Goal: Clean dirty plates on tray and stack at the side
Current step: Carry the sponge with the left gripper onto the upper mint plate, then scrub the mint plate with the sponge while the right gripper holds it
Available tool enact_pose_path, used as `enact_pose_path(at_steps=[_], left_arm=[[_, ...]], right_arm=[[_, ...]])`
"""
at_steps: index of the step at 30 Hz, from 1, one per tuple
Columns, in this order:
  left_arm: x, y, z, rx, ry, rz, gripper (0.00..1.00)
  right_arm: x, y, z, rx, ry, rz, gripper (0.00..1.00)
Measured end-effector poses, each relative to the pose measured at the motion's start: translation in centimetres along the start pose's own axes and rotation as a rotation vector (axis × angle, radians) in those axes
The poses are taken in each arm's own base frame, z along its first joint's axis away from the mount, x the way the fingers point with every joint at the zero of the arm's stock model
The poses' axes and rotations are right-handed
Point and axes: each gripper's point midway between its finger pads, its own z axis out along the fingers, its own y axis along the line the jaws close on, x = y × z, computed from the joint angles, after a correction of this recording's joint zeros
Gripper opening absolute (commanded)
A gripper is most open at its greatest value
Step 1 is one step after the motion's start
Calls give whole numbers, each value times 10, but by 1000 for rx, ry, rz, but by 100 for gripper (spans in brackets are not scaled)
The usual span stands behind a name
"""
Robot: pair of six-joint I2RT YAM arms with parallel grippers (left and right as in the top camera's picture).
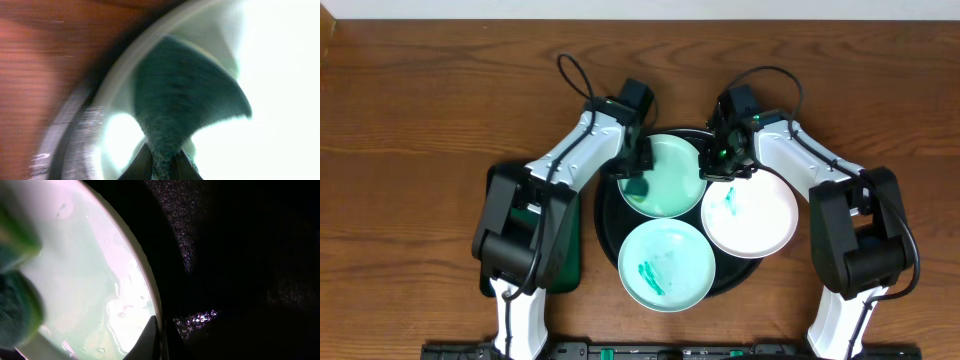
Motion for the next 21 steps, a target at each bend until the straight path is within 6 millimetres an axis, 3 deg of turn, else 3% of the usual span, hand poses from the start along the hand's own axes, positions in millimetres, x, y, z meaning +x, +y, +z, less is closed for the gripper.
enact_pose_path(at_steps=[8,10,16,21], left_arm=[[26,-85,5,254,49,126,7],[34,-98,5,287,65,142,7],[28,-107,3,343,57,121,7],[17,-98,19,372,86,57,7]], right_arm=[[0,-1,0,2,-1,1,1],[0,-1,0,4,-1,1,1],[0,-4,-1,7,3,10,1],[1,-4,-1,8,4,10,1]])
